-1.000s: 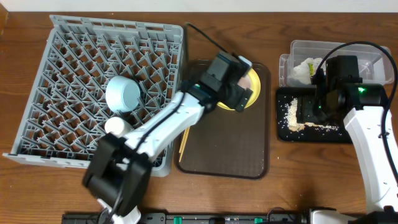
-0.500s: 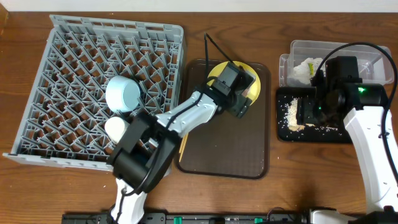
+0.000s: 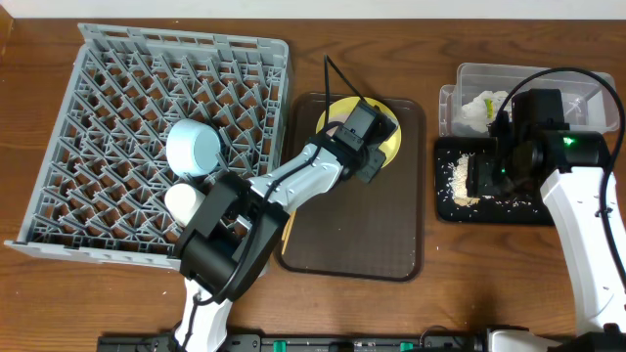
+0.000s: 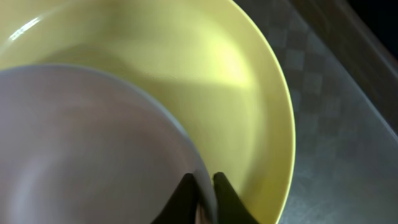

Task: Sort waste into correct bins and load items into the dishwasher
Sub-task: 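Carry the white bowl left and place it in the rack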

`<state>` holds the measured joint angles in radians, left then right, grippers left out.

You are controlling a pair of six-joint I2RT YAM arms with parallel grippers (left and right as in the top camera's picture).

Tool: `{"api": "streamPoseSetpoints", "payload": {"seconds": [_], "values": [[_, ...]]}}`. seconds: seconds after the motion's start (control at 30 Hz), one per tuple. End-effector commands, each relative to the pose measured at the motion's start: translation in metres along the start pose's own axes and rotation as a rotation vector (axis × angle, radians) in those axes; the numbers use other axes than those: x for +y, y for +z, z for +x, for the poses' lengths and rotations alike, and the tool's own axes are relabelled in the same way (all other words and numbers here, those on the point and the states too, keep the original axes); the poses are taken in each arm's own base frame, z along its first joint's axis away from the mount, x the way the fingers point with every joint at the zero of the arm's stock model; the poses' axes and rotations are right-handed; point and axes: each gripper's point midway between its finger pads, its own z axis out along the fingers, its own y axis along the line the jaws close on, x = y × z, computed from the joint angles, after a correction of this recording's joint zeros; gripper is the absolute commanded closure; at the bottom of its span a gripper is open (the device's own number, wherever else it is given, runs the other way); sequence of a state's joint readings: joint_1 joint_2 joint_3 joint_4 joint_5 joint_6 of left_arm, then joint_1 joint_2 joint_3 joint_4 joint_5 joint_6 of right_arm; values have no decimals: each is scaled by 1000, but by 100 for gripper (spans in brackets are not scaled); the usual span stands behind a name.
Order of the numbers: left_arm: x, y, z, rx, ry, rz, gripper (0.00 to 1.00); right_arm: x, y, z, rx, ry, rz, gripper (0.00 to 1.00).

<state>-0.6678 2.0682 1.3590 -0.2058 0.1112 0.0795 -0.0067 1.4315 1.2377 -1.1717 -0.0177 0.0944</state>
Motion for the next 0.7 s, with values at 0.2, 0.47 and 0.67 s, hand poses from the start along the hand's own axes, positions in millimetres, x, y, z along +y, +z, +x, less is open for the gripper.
{"api": "streamPoseSetpoints", "payload": {"seconds": [0.2, 0.47, 0.67], "values": [[-4, -85, -54, -163, -44, 9, 93, -3, -8, -5, -28, -3, 9, 32], [34, -182, -82, -328, -145, 59, 94, -3, -8, -5, -28, -3, 9, 32], [74, -211, -80, -389, -279, 293, 94, -3, -8, -5, -28, -3, 9, 32]]}}
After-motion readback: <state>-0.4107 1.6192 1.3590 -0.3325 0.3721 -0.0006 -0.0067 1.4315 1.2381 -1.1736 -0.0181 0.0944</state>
